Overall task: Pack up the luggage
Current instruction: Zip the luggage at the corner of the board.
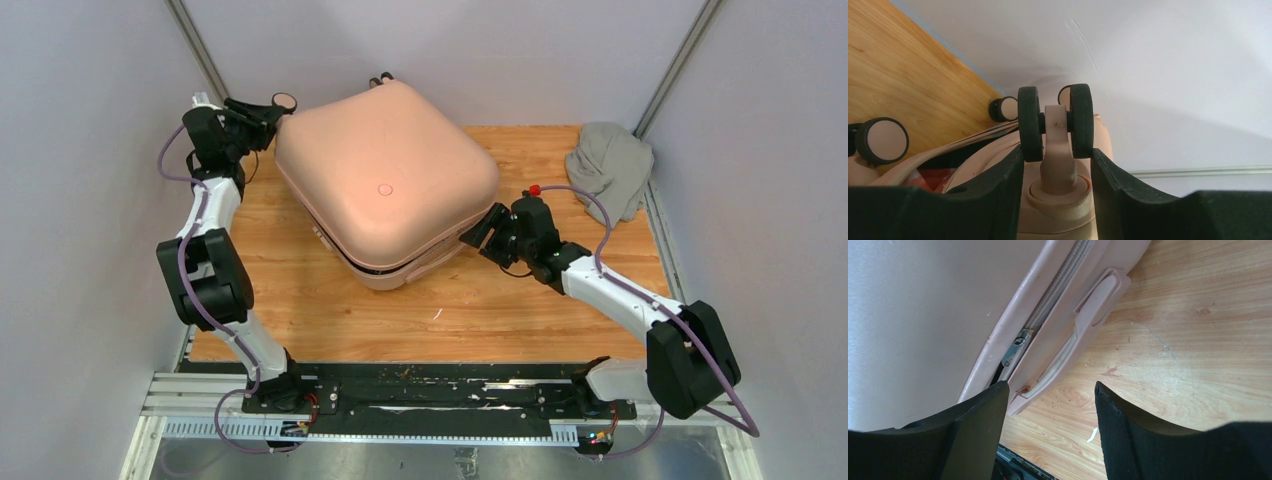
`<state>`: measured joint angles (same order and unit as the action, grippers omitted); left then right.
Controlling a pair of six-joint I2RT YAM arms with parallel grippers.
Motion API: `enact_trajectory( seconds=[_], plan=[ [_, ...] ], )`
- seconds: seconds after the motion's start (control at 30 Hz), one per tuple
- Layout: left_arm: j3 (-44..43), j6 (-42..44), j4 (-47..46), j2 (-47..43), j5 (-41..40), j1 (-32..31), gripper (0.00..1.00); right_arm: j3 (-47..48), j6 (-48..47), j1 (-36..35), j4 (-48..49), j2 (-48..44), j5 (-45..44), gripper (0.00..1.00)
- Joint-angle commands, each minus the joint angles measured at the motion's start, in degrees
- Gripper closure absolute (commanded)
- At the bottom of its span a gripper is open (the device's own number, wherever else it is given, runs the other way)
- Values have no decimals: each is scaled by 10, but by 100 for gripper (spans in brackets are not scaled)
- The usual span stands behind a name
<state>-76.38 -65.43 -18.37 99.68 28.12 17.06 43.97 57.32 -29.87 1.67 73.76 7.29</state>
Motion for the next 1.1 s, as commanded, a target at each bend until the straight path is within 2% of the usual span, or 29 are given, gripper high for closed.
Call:
enact_trajectory(
  seconds=[0.0, 0.3, 0.6, 0.87, 0.93, 1.07],
  plan=[
    [-93, 45, 41, -73, 24, -8, 100, -20, -10, -7, -13, -12, -30, 33],
    [-158, 69, 89, -94, 19, -11, 100, -46, -25, -6, -34, -53, -52, 33],
    [-197, 86, 133, -117, -2, -15, 100, -44, -33, -4, -41, -50, -27, 32],
    [-201, 96, 146, -139, 1, -15, 100, -54, -81, -17, -33, -82, -42, 28],
    [-200, 121, 166, -143, 5, -16, 100, -54, -85, -18, -37, -81, -41, 27],
    [-194, 225, 236, -146, 7, -8, 99, -47, -93, -20, -48, -85, -44, 25]
  ],
)
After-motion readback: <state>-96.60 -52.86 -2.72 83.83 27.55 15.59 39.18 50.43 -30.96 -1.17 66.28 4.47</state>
